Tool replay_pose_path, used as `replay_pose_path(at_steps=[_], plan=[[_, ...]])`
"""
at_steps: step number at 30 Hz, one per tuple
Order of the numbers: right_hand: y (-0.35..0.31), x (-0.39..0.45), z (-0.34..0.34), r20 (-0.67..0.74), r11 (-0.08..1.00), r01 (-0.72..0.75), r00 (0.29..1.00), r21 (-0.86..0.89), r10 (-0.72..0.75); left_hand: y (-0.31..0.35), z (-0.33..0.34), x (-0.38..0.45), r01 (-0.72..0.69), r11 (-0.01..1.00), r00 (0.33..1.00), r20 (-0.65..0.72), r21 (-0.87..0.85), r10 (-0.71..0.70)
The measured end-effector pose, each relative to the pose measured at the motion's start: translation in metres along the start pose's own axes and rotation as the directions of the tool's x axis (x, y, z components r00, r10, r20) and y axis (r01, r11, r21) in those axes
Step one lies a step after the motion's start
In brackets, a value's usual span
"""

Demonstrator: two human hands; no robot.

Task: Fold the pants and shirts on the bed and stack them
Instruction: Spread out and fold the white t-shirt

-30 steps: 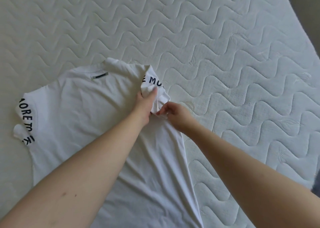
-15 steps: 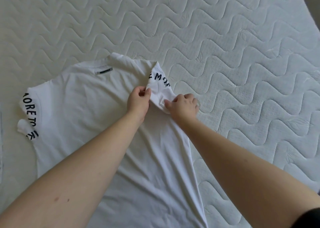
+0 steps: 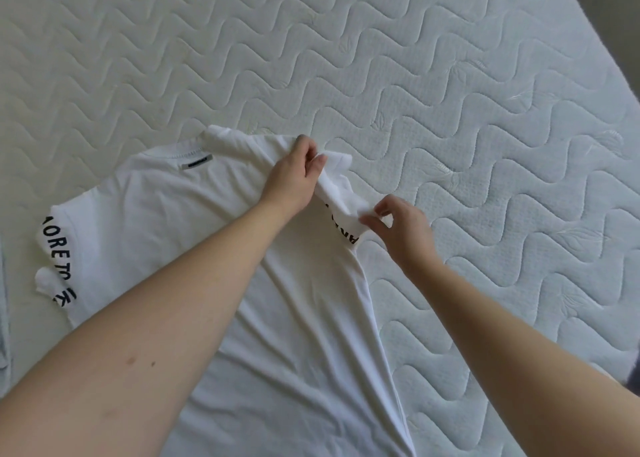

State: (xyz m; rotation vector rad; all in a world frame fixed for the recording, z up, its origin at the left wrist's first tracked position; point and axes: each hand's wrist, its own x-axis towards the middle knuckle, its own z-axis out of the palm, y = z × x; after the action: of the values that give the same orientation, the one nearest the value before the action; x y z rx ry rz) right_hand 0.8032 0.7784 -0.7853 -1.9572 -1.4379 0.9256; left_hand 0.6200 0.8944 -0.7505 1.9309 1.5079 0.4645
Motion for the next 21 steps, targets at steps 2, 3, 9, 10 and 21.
replay_pose_path(at_steps=[2,3,9,10,21], plan=[[0.008,0.0,-0.012,-0.083,1.0,-0.005,0.997,-0.003,0.005,0.014,0.01,0.015,0.024,0.999,0.999,0.025,-0.045,-0.023],[0.011,-0.001,-0.017,-0.118,1.0,0.011,0.993,-0.008,-0.012,0.021,0.016,0.023,0.029,0.998,0.999,0.031,-0.064,-0.027],[0.039,-0.011,-0.028,-0.051,0.997,-0.032,0.998,-0.074,0.028,0.059,0.066,0.069,0.074,0.991,0.986,0.156,-0.109,-0.057],[0.045,-0.011,-0.026,0.036,0.988,-0.103,0.993,-0.111,0.108,0.059,0.074,0.074,0.094,0.992,0.978,0.195,-0.079,-0.077],[0.043,-0.008,-0.002,0.314,0.819,-0.517,0.843,0.247,0.437,0.01,0.09,0.093,-0.181,0.74,0.922,0.374,0.648,-0.102]])
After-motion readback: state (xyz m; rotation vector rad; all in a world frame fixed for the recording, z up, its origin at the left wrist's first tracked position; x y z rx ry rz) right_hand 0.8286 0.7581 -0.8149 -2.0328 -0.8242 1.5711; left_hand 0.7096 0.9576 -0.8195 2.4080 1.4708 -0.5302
